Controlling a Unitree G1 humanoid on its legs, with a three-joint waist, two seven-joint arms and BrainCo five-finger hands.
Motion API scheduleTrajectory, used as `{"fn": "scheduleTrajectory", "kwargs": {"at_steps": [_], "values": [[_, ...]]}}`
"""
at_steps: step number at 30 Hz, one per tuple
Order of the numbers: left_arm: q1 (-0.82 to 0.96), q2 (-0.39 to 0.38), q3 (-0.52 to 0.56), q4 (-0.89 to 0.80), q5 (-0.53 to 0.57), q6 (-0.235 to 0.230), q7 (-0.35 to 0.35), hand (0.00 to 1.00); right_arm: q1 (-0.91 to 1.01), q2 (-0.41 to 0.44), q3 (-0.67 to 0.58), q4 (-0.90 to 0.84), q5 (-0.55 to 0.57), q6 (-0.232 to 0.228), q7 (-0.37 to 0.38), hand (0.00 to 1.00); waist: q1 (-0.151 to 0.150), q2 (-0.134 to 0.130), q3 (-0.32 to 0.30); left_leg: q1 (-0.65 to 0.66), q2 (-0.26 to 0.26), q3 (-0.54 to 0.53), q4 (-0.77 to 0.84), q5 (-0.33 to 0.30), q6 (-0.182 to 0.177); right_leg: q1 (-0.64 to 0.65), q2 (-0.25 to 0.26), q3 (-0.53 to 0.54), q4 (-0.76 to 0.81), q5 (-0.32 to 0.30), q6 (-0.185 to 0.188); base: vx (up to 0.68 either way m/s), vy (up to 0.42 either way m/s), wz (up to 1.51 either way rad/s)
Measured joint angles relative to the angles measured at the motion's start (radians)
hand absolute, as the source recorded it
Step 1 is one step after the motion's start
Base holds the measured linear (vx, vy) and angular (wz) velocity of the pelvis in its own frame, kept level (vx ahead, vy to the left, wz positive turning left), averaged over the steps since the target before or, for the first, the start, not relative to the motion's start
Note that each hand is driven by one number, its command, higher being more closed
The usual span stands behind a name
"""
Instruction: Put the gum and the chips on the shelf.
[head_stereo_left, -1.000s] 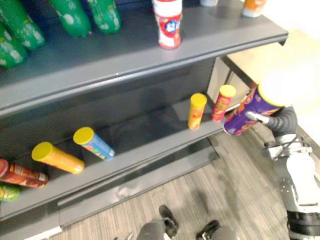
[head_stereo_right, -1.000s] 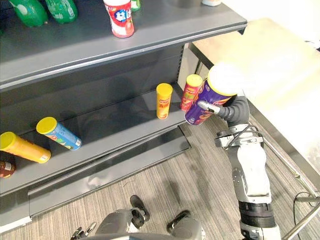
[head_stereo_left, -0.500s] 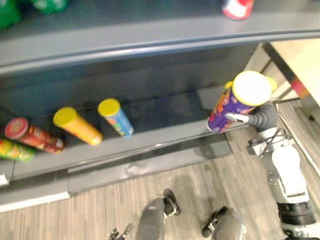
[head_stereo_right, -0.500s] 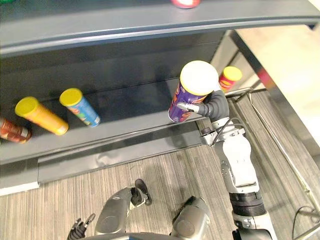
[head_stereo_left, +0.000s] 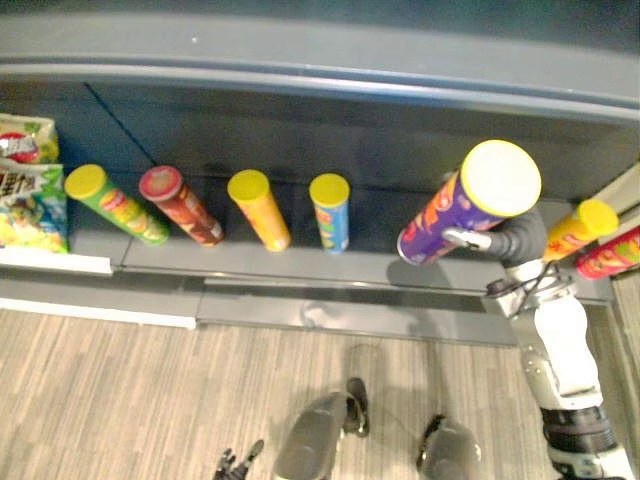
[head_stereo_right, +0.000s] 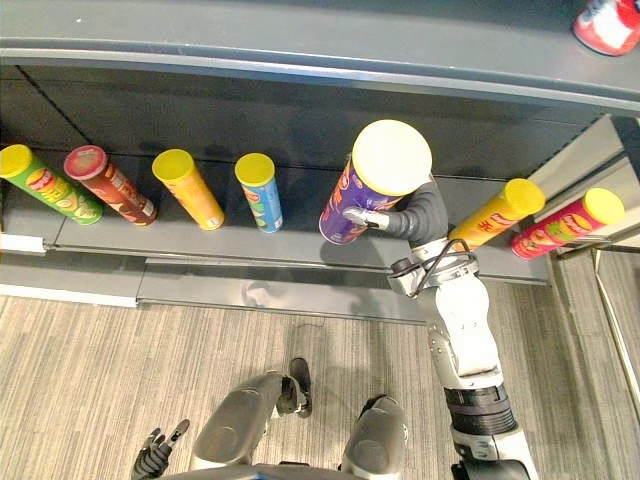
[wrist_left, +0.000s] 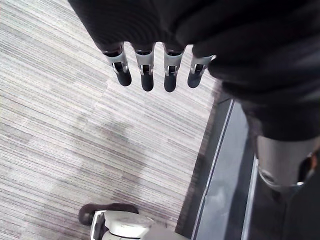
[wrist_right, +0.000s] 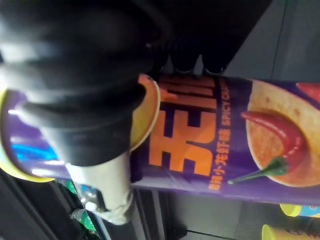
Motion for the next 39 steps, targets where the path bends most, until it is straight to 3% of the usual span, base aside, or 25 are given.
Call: {"fn": "scheduleTrajectory", "kwargs": {"at_steps": [8,14,17,22,28,39], "values": [[0.016,0.003,-0.036,-0.001,0.000,-0.033,0.000,0.00,0.029,0.000,-0.010,0.003,0.000,-0.002,0.027,1.00,-0.014,-0.001,-0.012,0.026,0.008,-0.011,-0.099,0.069,-0.012,-0.024,0.032,0.032,-0.019,0.000,-0.003,0.01,-0.151,-0.03],[0.016,0.018,-0.055,-0.004,0.000,-0.027,-0.005,0.00,0.044,0.009,-0.011,0.008,0.000,-0.003,0.046,1.00,-0.030,-0.004,-0.016,0.063,0.075,-0.024,-0.145,0.109,-0.082,0.038,0.112,0.008,-0.077,-0.003,-0.009,-0.02,-0.224,-0.02],[0.016,0.021,-0.054,-0.001,0.000,-0.026,-0.008,0.00,0.048,0.035,-0.011,0.008,0.000,-0.004,0.047,1.00,-0.029,-0.008,-0.023,0.079,0.095,-0.001,-0.185,0.116,-0.099,0.051,0.129,-0.008,-0.114,-0.004,-0.009,-0.07,-0.200,-0.16],[0.016,0.022,-0.056,0.000,0.000,-0.026,-0.010,0.00,0.102,0.039,-0.011,0.009,0.000,-0.004,0.048,1.00,-0.032,-0.008,-0.030,0.104,0.118,0.074,-0.233,0.129,-0.108,0.080,0.132,-0.037,-0.167,-0.003,-0.009,-0.02,-0.079,0.04],[0.018,0.032,-0.058,0.006,0.000,-0.026,-0.009,0.00,0.113,0.040,0.002,0.014,0.000,-0.003,0.067,1.00,-0.031,-0.024,-0.058,0.126,0.112,0.055,-0.301,0.180,-0.112,0.088,0.137,-0.056,-0.160,0.003,-0.020,0.02,-0.026,0.16],[0.024,0.040,-0.066,0.008,0.006,-0.008,-0.010,0.00,0.122,0.041,0.052,0.063,-0.001,0.014,0.074,1.00,-0.032,-0.027,-0.084,0.199,0.115,0.059,-0.417,0.228,-0.128,0.089,0.140,-0.057,-0.091,0.007,-0.025,0.07,-0.058,0.09]]}}
